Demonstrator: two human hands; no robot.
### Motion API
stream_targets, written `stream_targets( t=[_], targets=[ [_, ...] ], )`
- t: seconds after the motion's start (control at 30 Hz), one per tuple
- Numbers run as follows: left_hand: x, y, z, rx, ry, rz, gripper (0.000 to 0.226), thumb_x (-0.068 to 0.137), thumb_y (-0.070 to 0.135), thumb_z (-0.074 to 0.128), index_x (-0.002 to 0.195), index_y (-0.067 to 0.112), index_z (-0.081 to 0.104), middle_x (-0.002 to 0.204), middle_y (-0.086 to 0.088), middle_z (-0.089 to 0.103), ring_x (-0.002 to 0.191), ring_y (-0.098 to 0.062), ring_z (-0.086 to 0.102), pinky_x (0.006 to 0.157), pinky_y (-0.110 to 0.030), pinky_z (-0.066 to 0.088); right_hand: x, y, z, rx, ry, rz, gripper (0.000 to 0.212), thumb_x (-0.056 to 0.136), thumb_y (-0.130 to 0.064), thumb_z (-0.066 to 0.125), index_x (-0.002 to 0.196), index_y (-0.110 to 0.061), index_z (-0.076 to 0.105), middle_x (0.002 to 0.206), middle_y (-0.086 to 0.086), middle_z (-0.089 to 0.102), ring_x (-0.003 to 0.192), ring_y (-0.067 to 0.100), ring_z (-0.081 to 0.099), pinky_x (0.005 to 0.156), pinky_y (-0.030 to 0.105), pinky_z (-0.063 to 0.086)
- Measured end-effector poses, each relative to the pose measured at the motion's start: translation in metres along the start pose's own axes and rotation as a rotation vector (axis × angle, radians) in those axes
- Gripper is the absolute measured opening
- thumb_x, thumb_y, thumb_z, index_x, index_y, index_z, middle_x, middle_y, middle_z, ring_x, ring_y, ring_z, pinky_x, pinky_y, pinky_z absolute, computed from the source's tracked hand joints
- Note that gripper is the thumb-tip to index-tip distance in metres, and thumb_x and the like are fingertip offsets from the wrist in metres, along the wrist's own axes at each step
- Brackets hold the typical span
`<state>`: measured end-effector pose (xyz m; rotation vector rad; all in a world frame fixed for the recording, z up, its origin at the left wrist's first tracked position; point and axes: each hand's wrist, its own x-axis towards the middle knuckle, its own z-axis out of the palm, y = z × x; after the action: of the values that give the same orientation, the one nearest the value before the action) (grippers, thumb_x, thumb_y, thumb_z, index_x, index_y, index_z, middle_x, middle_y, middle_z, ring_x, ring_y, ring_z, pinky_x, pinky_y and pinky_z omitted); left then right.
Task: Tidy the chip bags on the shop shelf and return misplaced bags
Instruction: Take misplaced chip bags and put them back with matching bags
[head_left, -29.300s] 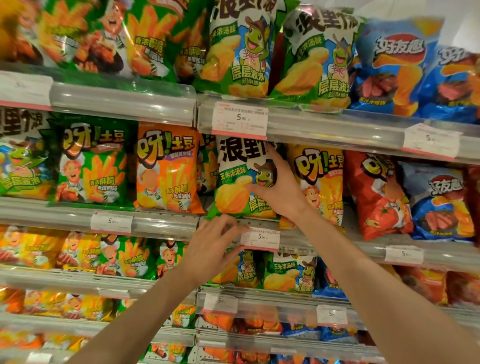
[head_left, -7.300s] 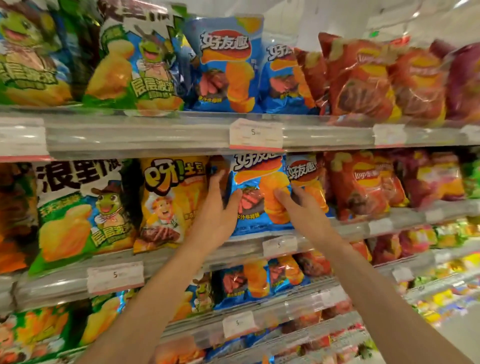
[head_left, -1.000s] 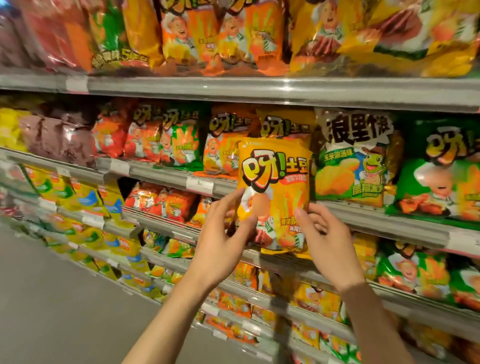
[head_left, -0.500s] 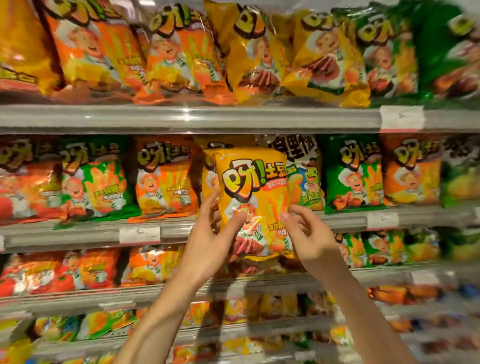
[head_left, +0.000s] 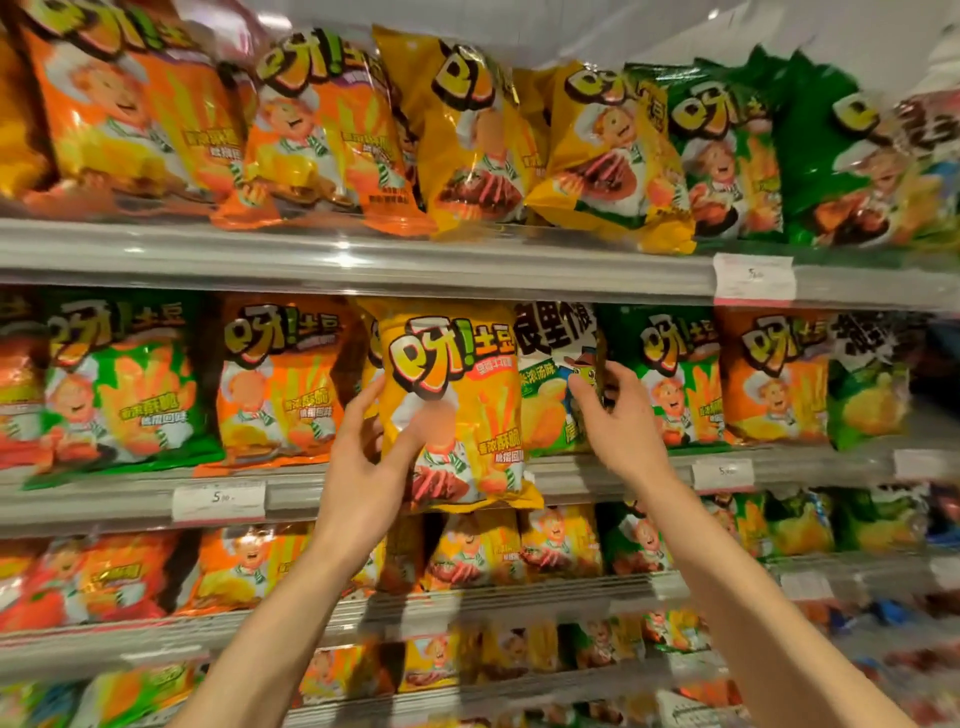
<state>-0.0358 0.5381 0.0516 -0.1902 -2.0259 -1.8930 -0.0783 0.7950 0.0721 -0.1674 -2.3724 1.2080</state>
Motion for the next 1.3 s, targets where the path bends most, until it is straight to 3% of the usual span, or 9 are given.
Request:
stream_targets(
  t=[0.13, 0.3, 0.5, 0.63, 0.73, 0.93, 1.17, 1.23, 1.3],
  targets=[
    [0.003, 0.002, -0.005, 0.044, 0.035, 0.011, 0.056, 0.094, 0.033, 0.065, 0.144, 0.040, 0.041, 0.137, 0.018, 0.045, 0.129, -0.005, 0.042, 0.100, -0.026, 0.037, 0.028, 0.007, 0.011, 0.075, -0.129, 0.121, 0.085, 0.089, -0.067, 0.054, 0.151, -0.013, 0.035, 0.149, 0.007, 0.048, 0.136, 0.026, 0.046, 0.114, 0.040, 0.036],
    [0.003, 0.001, -0.013, 0.085, 0.062, 0.033, 0.061, 0.091, 0.038, 0.066, 0.146, 0.040, 0.039, 0.139, 0.022, 0.041, 0.129, -0.002, 0.039, 0.101, -0.025, 0.035, 0.031, 0.010, 0.012, 0.115, -0.118, 0.078, 0.064, 0.092, -0.058, 0.060, 0.137, -0.015, 0.047, 0.116, -0.003, 0.058, 0.114, 0.020, 0.058, 0.096, 0.033, 0.044],
    [0.003, 0.004, -0.019, 0.077, 0.069, 0.029, 0.062, 0.090, 0.036, 0.067, 0.146, 0.039, 0.039, 0.140, 0.021, 0.042, 0.131, -0.003, 0.039, 0.107, -0.028, 0.035, 0.041, -0.009, 0.007, 0.200, -0.058, 0.038, 0.085, 0.076, -0.068, 0.069, 0.138, -0.015, 0.047, 0.123, 0.001, 0.066, 0.112, 0.021, 0.065, 0.100, 0.046, 0.053],
    [0.004, 0.003, -0.022, 0.089, 0.083, 0.037, 0.060, 0.091, 0.035, 0.067, 0.145, 0.040, 0.041, 0.144, 0.014, 0.044, 0.133, -0.006, 0.040, 0.110, -0.033, 0.036, 0.041, -0.024, -0.006, 0.156, -0.023, -0.003, 0.067, 0.083, -0.063, 0.068, 0.129, -0.017, 0.053, 0.124, 0.003, 0.064, 0.114, 0.022, 0.061, 0.101, 0.043, 0.050],
    [0.004, 0.005, -0.014, 0.093, 0.090, 0.046, 0.059, 0.092, 0.031, 0.066, 0.145, 0.037, 0.041, 0.138, 0.019, 0.043, 0.129, -0.002, 0.038, 0.106, -0.027, 0.033, 0.032, -0.022, -0.021, 0.092, 0.000, -0.008, 0.072, 0.086, -0.063, 0.065, 0.137, -0.014, 0.050, 0.125, -0.001, 0.057, 0.117, 0.016, 0.053, 0.099, 0.035, 0.044],
    [0.013, 0.001, 0.021, 0.120, 0.037, 0.061, 0.059, 0.093, 0.029, 0.066, 0.147, 0.034, 0.041, 0.146, 0.011, 0.046, 0.134, -0.009, 0.042, 0.106, -0.026, 0.034, 0.002, 0.011, -0.062, 0.079, 0.084, 0.034, 0.075, 0.086, -0.062, 0.063, 0.142, -0.016, 0.047, 0.147, 0.004, 0.050, 0.135, 0.022, 0.045, 0.099, 0.033, 0.037],
    [0.035, 0.010, 0.086, 0.241, 0.007, 0.100, 0.060, 0.097, 0.032, 0.061, 0.150, 0.028, 0.034, 0.131, 0.017, 0.044, 0.119, -0.002, 0.042, 0.098, -0.023, 0.034, -0.029, 0.051, -0.108, 0.112, 0.111, 0.135, 0.067, 0.085, -0.057, 0.068, 0.136, -0.020, 0.049, 0.122, -0.006, 0.051, 0.114, 0.012, 0.048, 0.091, 0.030, 0.035],
    [0.039, 0.010, 0.105, 0.284, -0.021, 0.102, 0.061, 0.097, 0.033, 0.059, 0.151, 0.025, 0.031, 0.126, 0.011, 0.052, 0.107, -0.010, 0.055, 0.090, -0.026, 0.040, -0.035, 0.060, -0.117, 0.121, 0.133, 0.155, 0.067, 0.085, -0.057, 0.067, 0.138, -0.021, 0.047, 0.121, -0.008, 0.049, 0.113, 0.011, 0.046, 0.092, 0.030, 0.035],
    [0.046, 0.006, 0.121, 0.325, -0.029, 0.091, 0.062, 0.098, 0.036, 0.057, 0.152, 0.020, 0.029, 0.133, -0.002, 0.057, 0.111, -0.021, 0.059, 0.094, -0.034, 0.046, -0.039, 0.067, -0.124, 0.118, 0.151, 0.174, 0.069, 0.086, -0.056, 0.066, 0.141, -0.021, 0.045, 0.123, -0.009, 0.046, 0.115, 0.009, 0.042, 0.095, 0.030, 0.034]
  ],
)
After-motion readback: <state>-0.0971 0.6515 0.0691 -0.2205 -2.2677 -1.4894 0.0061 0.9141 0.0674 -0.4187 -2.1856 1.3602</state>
